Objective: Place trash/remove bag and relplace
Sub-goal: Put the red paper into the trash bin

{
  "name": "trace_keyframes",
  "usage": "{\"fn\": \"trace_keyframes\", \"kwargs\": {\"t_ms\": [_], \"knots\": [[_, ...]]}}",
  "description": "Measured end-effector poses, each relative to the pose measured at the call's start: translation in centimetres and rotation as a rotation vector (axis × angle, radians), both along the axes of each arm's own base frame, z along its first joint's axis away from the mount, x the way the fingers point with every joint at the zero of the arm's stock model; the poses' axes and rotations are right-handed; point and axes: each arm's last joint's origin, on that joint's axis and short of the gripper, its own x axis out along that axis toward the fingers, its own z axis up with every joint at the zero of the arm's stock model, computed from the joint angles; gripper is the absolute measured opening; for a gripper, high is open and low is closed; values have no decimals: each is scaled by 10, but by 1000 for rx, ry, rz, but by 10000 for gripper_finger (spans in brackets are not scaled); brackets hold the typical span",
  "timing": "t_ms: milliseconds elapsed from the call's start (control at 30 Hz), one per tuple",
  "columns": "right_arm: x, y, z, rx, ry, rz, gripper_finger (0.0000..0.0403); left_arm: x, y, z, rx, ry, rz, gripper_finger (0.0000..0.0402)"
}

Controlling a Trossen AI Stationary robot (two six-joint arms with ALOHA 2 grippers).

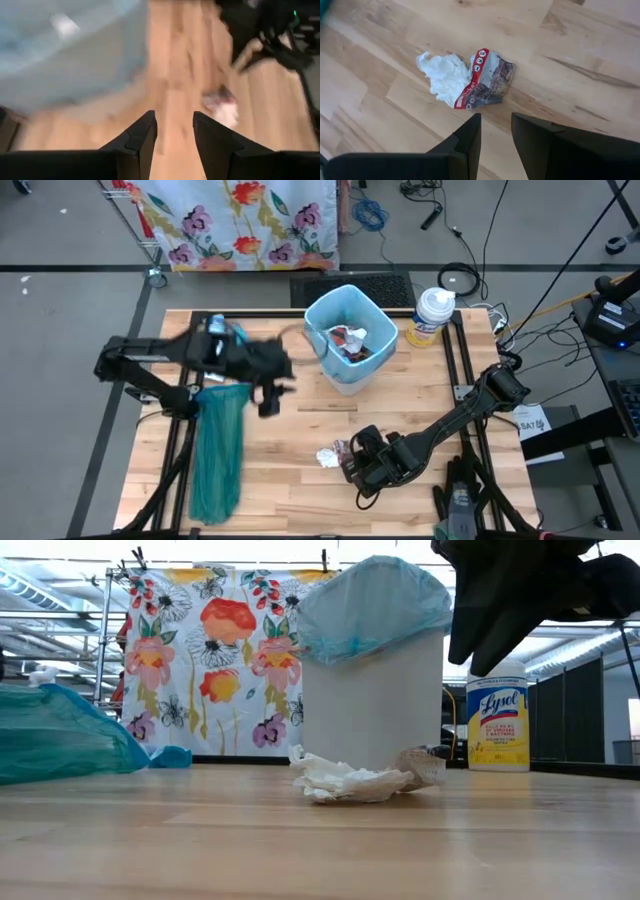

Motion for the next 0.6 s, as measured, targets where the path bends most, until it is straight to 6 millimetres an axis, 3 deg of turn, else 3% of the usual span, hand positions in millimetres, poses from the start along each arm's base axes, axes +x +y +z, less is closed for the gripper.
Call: {"fn": "trace_keyframes", "kwargs": {"t_ms": [167, 333, 600], "knots": [[2, -4, 0, -14, 8, 15, 98, 1, -37, -57, -114, 64, 17, 132], [2, -4, 0, -57, 52, 165, 111, 0, -71, -109, -257, 50, 16, 132], [12, 2, 3, -92, 13, 446, 177, -14, -96, -157, -409, 52, 126, 132]]}}
